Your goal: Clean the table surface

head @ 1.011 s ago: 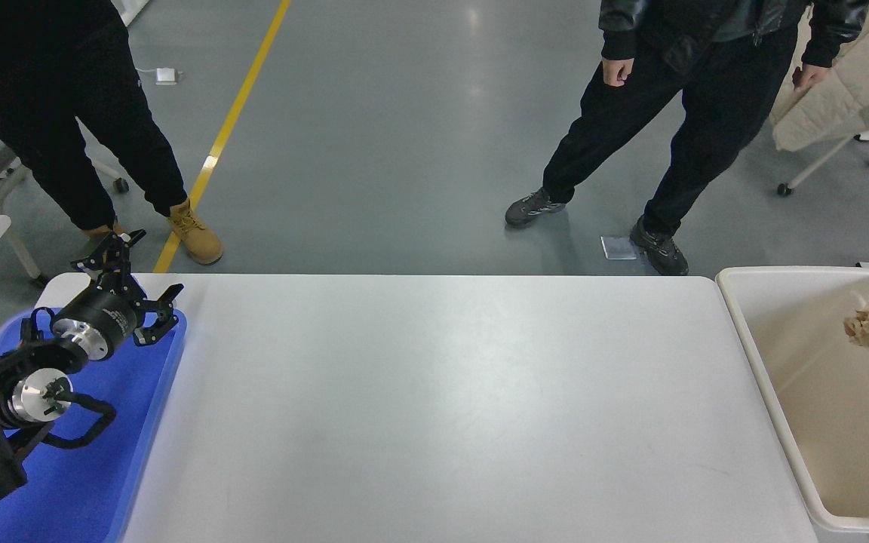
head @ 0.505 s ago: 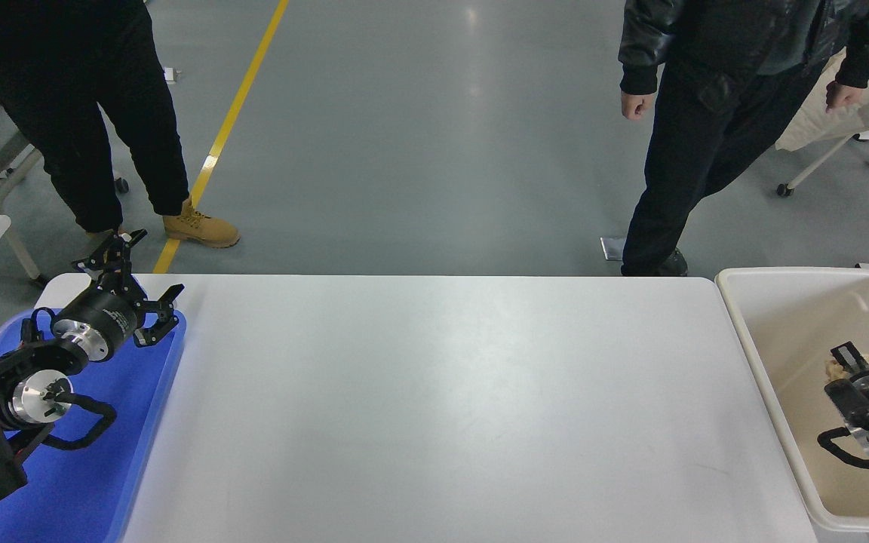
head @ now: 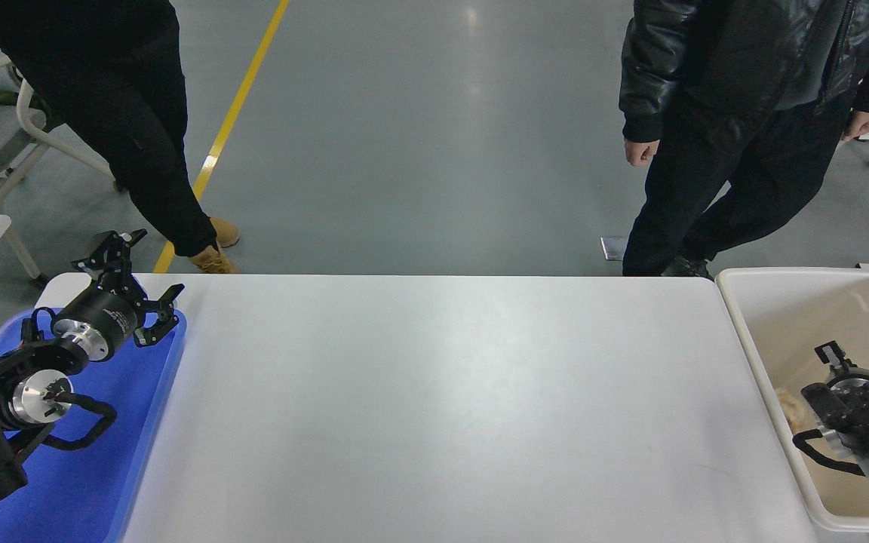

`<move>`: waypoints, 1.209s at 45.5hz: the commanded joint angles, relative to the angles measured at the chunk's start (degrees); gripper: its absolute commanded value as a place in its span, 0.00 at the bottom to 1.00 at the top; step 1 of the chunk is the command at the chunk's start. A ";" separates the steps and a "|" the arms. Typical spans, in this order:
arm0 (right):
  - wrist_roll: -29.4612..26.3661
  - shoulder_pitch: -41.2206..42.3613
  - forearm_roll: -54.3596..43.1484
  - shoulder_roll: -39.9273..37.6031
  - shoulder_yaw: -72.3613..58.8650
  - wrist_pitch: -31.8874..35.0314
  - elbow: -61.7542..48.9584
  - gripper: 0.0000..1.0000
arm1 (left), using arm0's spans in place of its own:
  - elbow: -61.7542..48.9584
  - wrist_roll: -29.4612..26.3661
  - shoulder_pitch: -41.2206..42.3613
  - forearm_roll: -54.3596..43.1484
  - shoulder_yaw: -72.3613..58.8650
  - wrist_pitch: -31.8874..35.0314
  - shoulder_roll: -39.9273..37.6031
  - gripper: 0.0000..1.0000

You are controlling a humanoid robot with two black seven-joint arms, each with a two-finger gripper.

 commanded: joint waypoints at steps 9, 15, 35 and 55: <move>2.28 0.59 0.14 -3.80 0.11 -0.53 0.38 1.00 | -0.01 0.00 -0.02 -0.03 0.00 0.00 0.00 1.00; 7.91 1.55 0.23 -5.65 0.28 -0.53 2.22 1.00 | -0.01 0.00 -0.02 -0.03 0.00 0.00 0.00 1.00; 17.49 2.53 0.14 -18.13 32.34 -0.18 38.06 1.00 | -0.01 0.00 -0.02 0.05 0.00 0.00 0.00 1.00; 18.37 -4.16 0.05 -5.13 54.41 -0.01 45.11 1.00 | -0.01 0.00 -0.02 -0.03 0.00 0.00 0.00 1.00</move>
